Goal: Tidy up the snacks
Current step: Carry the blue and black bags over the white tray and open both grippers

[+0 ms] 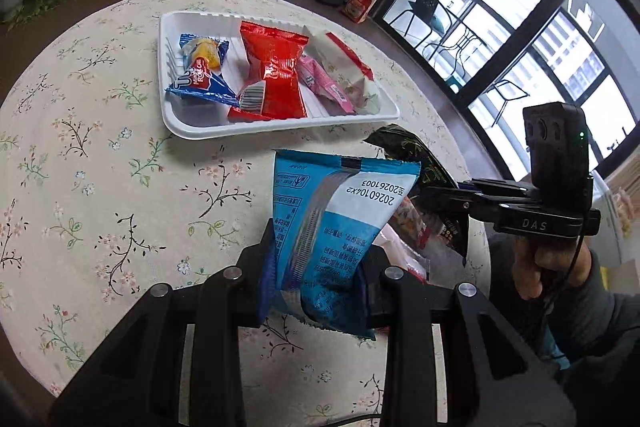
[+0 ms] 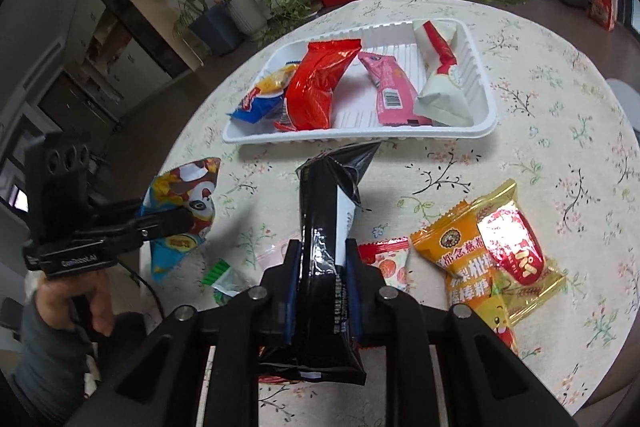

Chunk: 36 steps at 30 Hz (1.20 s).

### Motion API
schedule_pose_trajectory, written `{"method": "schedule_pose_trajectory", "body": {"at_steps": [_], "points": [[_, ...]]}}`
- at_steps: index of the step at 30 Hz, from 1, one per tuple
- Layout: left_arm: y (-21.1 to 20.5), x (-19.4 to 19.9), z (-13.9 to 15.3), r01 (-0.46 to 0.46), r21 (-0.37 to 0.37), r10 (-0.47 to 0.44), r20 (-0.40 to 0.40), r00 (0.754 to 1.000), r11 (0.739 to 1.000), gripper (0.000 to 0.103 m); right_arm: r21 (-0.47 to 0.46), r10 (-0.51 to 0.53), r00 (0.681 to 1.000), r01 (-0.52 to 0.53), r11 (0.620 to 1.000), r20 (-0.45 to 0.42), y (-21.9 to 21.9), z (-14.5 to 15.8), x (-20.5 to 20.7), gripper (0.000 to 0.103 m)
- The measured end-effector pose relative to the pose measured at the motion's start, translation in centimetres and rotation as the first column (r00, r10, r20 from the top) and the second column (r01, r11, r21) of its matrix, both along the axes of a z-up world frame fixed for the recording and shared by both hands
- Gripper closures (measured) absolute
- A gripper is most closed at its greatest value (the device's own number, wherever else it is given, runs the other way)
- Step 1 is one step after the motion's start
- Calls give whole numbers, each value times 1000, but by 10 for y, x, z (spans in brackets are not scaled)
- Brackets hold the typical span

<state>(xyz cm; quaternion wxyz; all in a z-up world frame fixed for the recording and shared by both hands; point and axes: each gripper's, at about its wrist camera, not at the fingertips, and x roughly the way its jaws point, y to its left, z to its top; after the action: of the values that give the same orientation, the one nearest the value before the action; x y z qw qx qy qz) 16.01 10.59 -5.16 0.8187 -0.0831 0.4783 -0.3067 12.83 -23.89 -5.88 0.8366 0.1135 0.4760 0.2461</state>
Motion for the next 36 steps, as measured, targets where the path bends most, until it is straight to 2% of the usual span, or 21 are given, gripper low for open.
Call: {"method": "schedule_pose_trajectory", "body": {"at_steps": [8, 13, 17, 21, 25, 28, 31, 36], "points": [[16, 30, 31, -64, -54, 66, 30, 997, 997, 74, 116, -112, 994, 110, 987, 10, -49, 21, 13, 81], [19, 65, 60, -104, -54, 108, 76, 991, 993, 74, 122, -194, 978, 184, 975, 71, -77, 52, 38, 81], [14, 101, 79, -125, -58, 130, 94, 987, 990, 74, 124, -199, 970, 182, 975, 137, -72, 81, 68, 81], [7, 136, 77, -155, -30, 157, 83, 984, 987, 74, 99, -149, 975, 134, 986, 164, -46, 94, 107, 81], [-9, 169, 51, -183, 37, 181, 42, 983, 982, 74, 43, -89, 988, 84, 996, 125, -18, 80, 144, 81], [-15, 186, 30, -185, 33, 185, 13, 983, 982, 74, -27, -65, 994, 67, 997, 92, 1, 58, 166, 81], [-28, 190, 11, -175, 58, 175, 4, 985, 983, 74, -77, -65, 996, 70, 995, 65, 11, 36, 175, 81], [-37, 188, 1, -189, 79, 188, 24, 982, 979, 72, -103, -84, 996, 85, 991, 20, 13, 7, 183, 81]]}}
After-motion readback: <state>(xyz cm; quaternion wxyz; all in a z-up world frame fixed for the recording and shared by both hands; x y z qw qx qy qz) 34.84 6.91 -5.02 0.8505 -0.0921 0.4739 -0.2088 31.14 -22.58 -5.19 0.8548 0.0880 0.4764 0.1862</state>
